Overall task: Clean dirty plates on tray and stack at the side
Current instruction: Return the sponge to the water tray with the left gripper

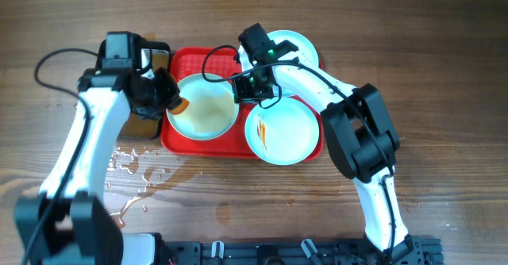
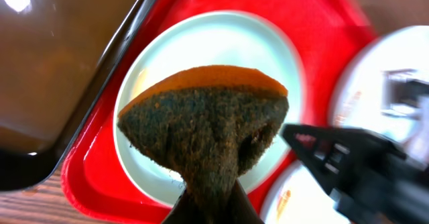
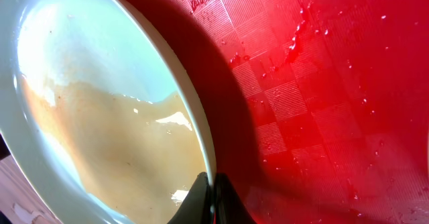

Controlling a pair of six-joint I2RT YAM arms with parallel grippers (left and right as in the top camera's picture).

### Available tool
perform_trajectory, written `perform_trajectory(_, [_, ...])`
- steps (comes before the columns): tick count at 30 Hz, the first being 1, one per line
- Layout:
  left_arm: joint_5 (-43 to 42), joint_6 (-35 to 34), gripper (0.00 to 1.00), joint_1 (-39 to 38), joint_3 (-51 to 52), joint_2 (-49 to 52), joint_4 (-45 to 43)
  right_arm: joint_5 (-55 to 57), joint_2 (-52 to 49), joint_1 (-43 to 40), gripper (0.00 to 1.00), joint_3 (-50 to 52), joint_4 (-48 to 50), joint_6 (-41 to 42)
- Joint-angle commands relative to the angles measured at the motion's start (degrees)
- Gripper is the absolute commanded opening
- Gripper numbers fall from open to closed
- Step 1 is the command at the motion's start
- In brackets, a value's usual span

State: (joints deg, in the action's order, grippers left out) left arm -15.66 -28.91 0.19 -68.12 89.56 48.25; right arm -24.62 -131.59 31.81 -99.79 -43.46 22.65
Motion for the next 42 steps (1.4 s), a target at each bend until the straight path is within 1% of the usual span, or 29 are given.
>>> perform_trajectory(1, [6.3, 3.3, 0.04, 1.0, -1.0, -5.8, 0.9, 0.7, -1.3, -0.2, 0.05, 0.2, 0.6, -0.2])
perform_trajectory(3, [10.4, 3.4, 0.04, 1.5, -1.0, -6.2, 1.2, 1.7, -1.3, -0.2, 0.05, 0.2, 0.6, -0.2])
perform_trajectory(4, [10.9, 4.4, 0.04, 1.8, -1.0, -6.1, 1.3, 2.1, -1.3, -0.2, 0.09, 0.2, 0.6, -0.2])
perform_trajectory(5, [11.6, 5.0, 0.04, 2.3, -1.0, -6.0, 1.3, 2.4, -1.3, -0.2, 0.17, 0.2, 0.6, -0.1])
perform_trajectory(6, [12.7, 5.0, 0.04, 2.8, -1.0, -6.0, 1.4, 2.4, -1.4, -0.2, 0.22, 0.2, 0.7, -0.1])
perform_trajectory(10, [18.6, 5.0, 0.04, 5.4, -1.0, -5.9, 1.0, 2.8, -2.0, 0.3, 0.26, 0.2, 1.0, 0.0])
perform_trajectory(13, [20.1, 6.3, 0.04, 7.7, -1.0, -5.3, 0.0, 2.8, -3.3, 1.7, 0.27, 0.2, 1.5, 0.0])
perform_trajectory(15, [20.0, 6.3, 0.04, 9.1, -1.0, -4.1, -0.4, 2.8, -4.7, 2.9, 0.26, 0.2, 2.2, 0.6])
perform_trajectory(16, [20.0, 6.3, 0.04, 9.6, -1.0, -3.4, -0.4, 2.8, -4.8, 3.2, 0.24, 0.2, 2.1, 1.4])
perform_trajectory(17, [19.8, 6.3, 0.04, 10.0, -1.0, -2.6, -0.4, 2.8, -5.0, 3.5, 0.16, 0.2, 2.1, 1.5])
perform_trajectory(18, [19.5, 6.3, 0.04, 10.4, -1.0, -1.9, -0.3, 2.8, -5.0, 3.6, 0.05, 0.2, 2.1, 1.5])
perform_trajectory(24, [15.0, 6.2, 0.04, 12.7, -1.0, 0.4, -0.2, 2.8, -4.1, 2.7, 0.04, -1.7, -0.2, 1.3])
perform_trajectory(29, [7.2, 6.3, 0.04, 20.7, -1.0, 0.4, -0.2, 7.1, 1.5, 2.2, 0.04, -7.6, -3.8, -0.2])
perform_trajectory(33, [6.7, 6.3, 0.04, 24.1, -1.0, 0.4, 0.0, 11.2, 3.3, 2.4, 0.04, -14.4, -5.8, -0.2])
perform_trajectory(37, [6.7, 6.3, 0.04, 25.4, -1.0, 0.5, -0.2, 14.9, 3.3, 2.5, 0.04, -19.6, -5.0, -0.2])
perform_trajectory(40, [6.7, 6.2, 0.04, 26.1, -1.0, 0.8, -0.5, 17.1, 3.3, 2.7, 0.04, -22.6, -3.2, -0.2])
perform_trajectory(42, [6.4, 6.3, 0.04, 26.5, -1.0, 2.2, -0.3, 19.9, 3.3, 4.1, 0.04, -24.2, 0.0, -0.9])
